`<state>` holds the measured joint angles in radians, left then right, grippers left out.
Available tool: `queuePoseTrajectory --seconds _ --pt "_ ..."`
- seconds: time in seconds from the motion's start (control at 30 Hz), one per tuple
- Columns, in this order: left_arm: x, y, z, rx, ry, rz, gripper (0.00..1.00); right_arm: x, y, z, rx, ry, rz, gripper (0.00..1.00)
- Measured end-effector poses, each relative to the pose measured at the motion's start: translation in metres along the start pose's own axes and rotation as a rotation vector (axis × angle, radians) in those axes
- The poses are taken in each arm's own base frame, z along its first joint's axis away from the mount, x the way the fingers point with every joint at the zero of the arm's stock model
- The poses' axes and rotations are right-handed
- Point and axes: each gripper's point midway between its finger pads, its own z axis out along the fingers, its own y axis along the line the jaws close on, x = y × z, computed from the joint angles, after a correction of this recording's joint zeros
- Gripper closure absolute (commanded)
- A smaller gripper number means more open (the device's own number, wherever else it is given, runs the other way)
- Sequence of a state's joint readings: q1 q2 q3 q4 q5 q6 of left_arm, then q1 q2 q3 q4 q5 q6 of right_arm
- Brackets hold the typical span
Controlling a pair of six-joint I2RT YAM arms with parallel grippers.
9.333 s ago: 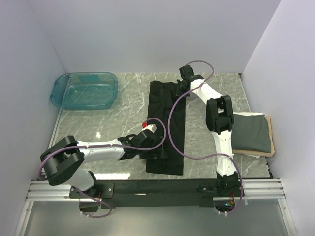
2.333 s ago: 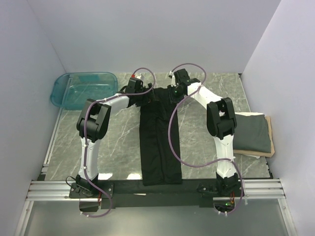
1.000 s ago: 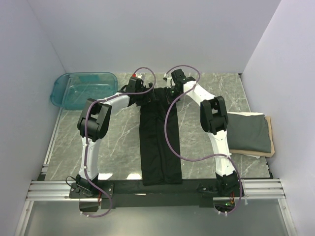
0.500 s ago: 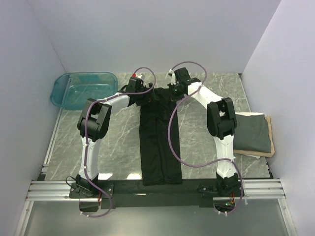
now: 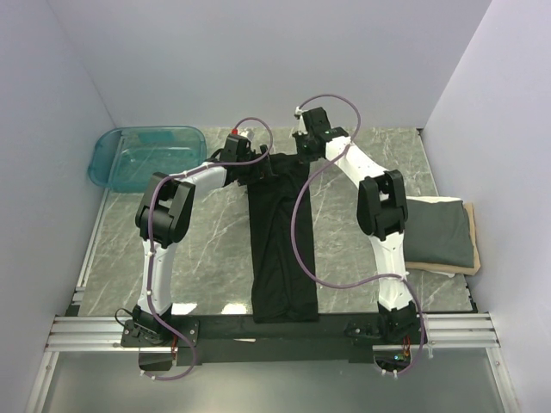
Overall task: Fold and stack the t-shirts
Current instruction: Fold the tshirt
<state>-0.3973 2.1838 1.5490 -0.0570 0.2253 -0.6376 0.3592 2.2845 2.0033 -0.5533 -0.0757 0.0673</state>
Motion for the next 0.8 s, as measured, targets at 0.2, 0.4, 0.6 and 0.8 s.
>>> queuePoseTrajectory --seconds 0.2,0.4,0.6,0.8 --pt "0.0 0.0 0.0 0.0 0.0 0.009 0.01 0.01 -0.012 0.007 0.056 0.036 -0.01 0.59" --pt "0.0 0.001 0.0 -0.007 0.004 0.016 0.01 0.013 -0.019 0.007 0.095 0.042 0.018 0.59" --pt "-0.001 0.002 0.0 -0.008 0.002 0.014 0.01 0.051 -0.003 -0.008 0.014 0.124 0.091 0.61" --pt "-0.002 0.003 0.0 0.001 0.006 0.01 0.01 0.081 0.019 -0.021 -0.103 0.181 0.159 0.62"
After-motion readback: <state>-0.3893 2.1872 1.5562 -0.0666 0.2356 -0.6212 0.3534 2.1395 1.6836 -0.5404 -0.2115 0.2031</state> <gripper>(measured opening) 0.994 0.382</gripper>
